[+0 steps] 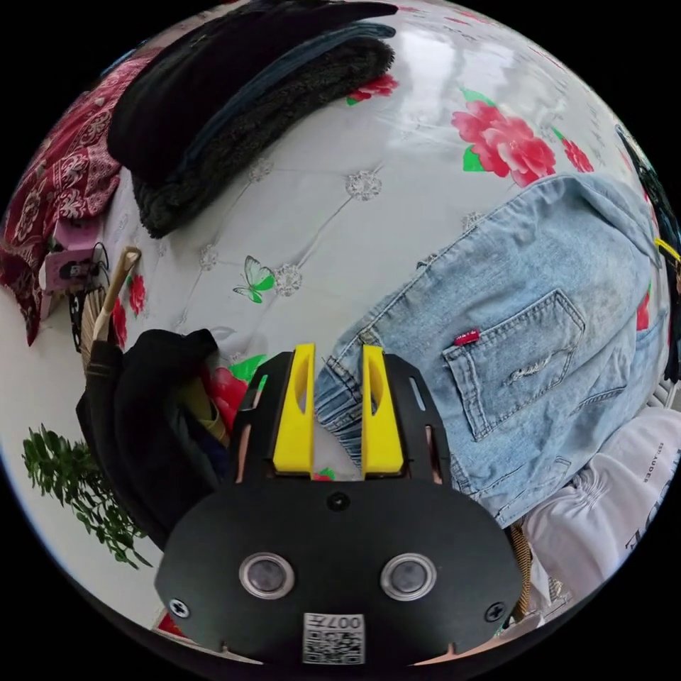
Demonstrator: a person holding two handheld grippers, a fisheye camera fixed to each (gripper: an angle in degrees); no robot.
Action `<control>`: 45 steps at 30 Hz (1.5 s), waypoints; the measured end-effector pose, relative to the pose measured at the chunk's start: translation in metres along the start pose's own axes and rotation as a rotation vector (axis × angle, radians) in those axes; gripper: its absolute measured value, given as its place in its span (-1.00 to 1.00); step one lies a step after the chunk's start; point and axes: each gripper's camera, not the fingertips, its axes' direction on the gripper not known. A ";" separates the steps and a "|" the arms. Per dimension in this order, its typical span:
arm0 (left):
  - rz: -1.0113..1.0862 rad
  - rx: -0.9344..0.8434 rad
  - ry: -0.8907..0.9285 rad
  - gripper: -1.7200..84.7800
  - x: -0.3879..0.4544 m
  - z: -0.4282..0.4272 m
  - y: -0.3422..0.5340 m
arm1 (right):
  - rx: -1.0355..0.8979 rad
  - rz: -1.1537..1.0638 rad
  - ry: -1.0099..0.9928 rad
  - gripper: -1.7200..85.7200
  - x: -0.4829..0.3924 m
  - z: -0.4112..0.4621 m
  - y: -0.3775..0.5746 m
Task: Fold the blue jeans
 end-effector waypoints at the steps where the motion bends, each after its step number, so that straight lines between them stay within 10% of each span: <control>1: 0.022 0.002 0.016 -0.83 0.002 0.000 -0.002 | 0.002 0.000 0.002 -0.92 0.001 0.001 -0.001; 16: -0.152 0.318 0.186 -0.98 -0.040 -0.113 0.145 | 0.887 0.044 -0.164 -0.95 0.033 -0.311 0.069; 23: -0.208 0.346 0.238 -0.98 -0.039 -0.117 0.173 | 0.448 0.021 -0.084 -0.85 0.041 -0.217 0.059; 38: -0.238 0.220 0.229 -0.98 -0.045 -0.134 0.119 | 0.131 0.135 -0.072 -0.89 0.050 -0.100 -0.145; 45: -0.255 0.252 0.253 -0.98 -0.036 -0.161 0.123 | 0.419 0.037 -0.239 -0.95 0.049 -0.214 -0.114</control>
